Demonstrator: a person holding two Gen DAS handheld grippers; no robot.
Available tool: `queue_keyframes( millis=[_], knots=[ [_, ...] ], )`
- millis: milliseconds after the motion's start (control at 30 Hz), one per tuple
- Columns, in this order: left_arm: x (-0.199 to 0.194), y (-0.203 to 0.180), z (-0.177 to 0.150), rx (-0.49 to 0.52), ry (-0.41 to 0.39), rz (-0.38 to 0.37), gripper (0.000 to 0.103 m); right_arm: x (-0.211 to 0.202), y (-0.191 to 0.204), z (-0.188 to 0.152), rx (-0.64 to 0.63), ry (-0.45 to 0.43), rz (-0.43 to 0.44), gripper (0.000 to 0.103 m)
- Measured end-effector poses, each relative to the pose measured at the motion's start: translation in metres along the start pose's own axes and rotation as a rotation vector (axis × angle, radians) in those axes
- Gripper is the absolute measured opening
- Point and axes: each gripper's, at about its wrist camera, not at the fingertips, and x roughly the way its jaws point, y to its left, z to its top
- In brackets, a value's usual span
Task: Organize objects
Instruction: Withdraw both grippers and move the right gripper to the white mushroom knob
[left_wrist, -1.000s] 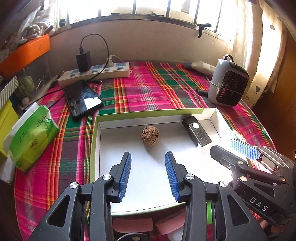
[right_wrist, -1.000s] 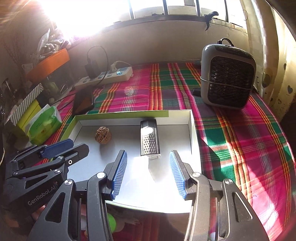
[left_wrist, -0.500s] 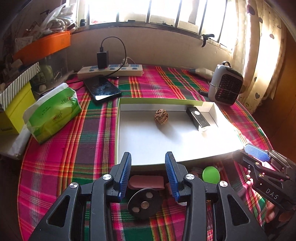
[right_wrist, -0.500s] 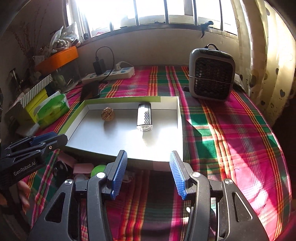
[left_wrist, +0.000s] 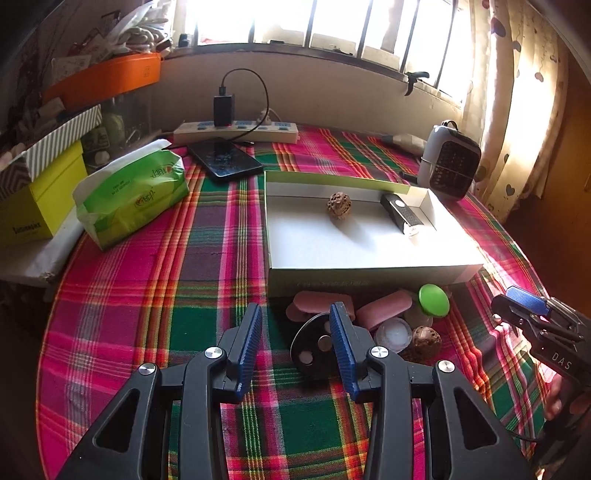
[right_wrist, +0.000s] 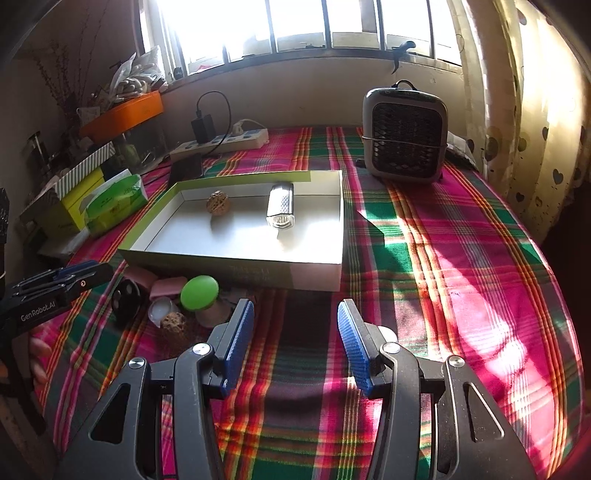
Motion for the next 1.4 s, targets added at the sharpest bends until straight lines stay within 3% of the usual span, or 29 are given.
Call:
queue_keyframes(
  millis=[600, 1400],
  knots=[
    [0.011, 0.007, -0.018, -0.034, 0.060, -0.056, 0.037, -0.007, -0.042, -0.018, 0.074, 0.015, -0.052, 0.049],
    [0.028, -0.001, -0.015, -0.037, 0.101, -0.102, 0.037, 0.022, -0.047, -0.008, 0.112, 0.081, -0.085, 0.049]
  ],
)
